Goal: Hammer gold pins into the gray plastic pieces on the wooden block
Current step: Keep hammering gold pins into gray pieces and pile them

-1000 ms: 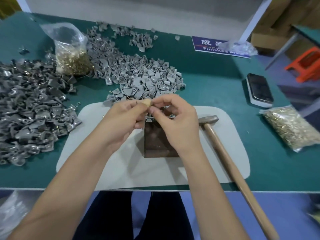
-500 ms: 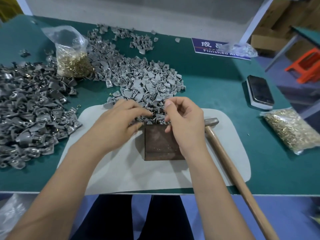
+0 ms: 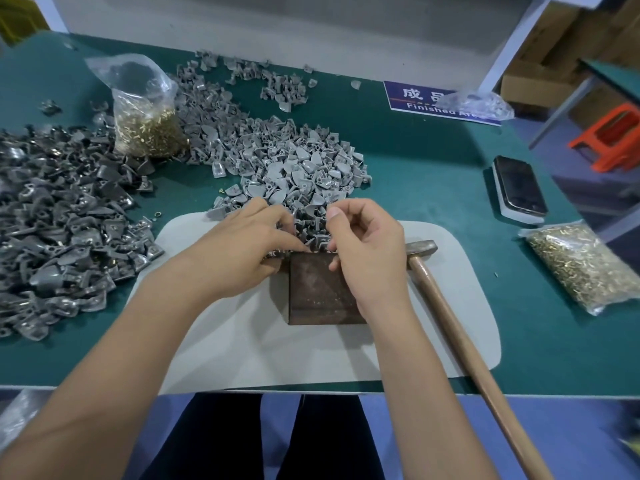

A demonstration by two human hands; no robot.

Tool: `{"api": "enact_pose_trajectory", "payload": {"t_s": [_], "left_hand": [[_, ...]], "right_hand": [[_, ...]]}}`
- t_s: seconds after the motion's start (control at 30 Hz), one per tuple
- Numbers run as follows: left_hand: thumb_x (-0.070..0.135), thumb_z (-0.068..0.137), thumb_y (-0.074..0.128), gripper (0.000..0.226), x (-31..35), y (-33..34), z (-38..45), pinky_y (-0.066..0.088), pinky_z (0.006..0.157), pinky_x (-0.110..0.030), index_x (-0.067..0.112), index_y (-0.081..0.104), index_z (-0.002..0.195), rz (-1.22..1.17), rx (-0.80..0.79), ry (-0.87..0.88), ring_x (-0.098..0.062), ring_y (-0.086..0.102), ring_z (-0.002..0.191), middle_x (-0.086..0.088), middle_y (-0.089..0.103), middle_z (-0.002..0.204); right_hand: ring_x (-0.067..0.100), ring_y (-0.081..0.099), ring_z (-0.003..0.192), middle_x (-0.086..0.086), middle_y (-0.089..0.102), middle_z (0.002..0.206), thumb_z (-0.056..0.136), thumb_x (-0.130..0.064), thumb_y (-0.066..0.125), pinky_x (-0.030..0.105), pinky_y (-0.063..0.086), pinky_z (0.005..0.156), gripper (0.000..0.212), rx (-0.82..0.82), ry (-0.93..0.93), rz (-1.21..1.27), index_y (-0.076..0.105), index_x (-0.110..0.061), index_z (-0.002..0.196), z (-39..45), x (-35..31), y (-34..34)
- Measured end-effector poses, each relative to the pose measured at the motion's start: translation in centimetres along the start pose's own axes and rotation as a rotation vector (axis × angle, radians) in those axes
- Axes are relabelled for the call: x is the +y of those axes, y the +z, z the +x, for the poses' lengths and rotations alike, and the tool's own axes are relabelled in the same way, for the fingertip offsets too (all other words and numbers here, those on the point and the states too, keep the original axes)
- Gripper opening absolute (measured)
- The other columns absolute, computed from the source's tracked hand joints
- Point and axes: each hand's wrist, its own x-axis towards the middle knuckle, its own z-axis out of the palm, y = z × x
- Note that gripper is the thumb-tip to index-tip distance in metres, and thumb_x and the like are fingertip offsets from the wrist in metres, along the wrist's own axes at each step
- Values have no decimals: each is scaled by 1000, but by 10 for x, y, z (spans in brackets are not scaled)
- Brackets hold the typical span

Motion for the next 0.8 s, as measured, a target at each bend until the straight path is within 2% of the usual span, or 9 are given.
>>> {"api": "enact_pose_trajectory", "payload": {"t_s": [0.17,0.3,0.37,0.47,0.57,0.63,0.7,0.77,0.8], "left_hand": [[33,88,75,43,-5,-2,3,38,91,-33,43,65,128,4,-2,-18,-12,36,107,14,49,112],[30,88,77,45,-5,-5,6,27,81,-25,41,65,130,68,-17,22,-6,30,101,13,51,114],[27,88,76,45,-4,-5,6,25,80,-25,39,65,131,86,-25,37,-10,38,106,10,52,117],[23,90,73,43,-3,-3,6,34,86,-28,38,64,129,64,-39,26,-13,43,115,8,49,121],[24,91,71,33,-4,-3,8,38,84,-30,37,65,121,46,-21,11,-12,46,112,13,48,113],[23,92,69,27,-6,-1,8,36,81,-28,35,65,116,22,34,-14,-12,48,111,16,47,108],[22,94,67,26,-5,7,4,39,84,-29,34,65,116,-61,154,-72,-11,49,112,16,51,110],[19,93,69,27,1,17,-4,43,87,-24,33,67,115,-281,330,-165,-4,51,105,16,56,110],[19,92,71,26,5,22,-7,42,84,-18,35,68,113,-414,420,-207,0,52,98,17,57,105]], "right_hand": [[11,56,62,-6,62,72,94,-20,65,22,47,44,9,3,1,-15,69,-23,88,0,0,0],[11,57,62,-5,63,74,95,-20,65,22,47,44,9,2,0,-25,69,-24,88,-2,-1,1],[11,57,62,-6,63,73,95,-21,65,22,47,44,9,4,0,-21,69,-24,87,-2,-1,1],[11,57,63,-7,63,73,94,-22,65,22,47,44,9,1,-6,-31,69,-25,88,-2,-1,1],[12,57,63,-8,63,73,94,-23,65,22,47,44,10,2,-7,-29,69,-27,86,-2,-1,1],[12,57,62,-9,63,72,93,-22,65,22,47,44,12,3,-2,-26,69,-29,84,-2,-1,1],[11,57,63,-8,63,72,94,-22,65,22,47,45,12,0,4,-20,69,-28,85,-2,-1,1],[12,57,63,-3,64,74,95,-20,65,22,48,46,10,1,5,-10,70,-25,87,-2,-1,0],[13,59,63,1,65,76,95,-18,65,22,48,46,9,1,6,-7,70,-23,88,-2,-1,0]]}}
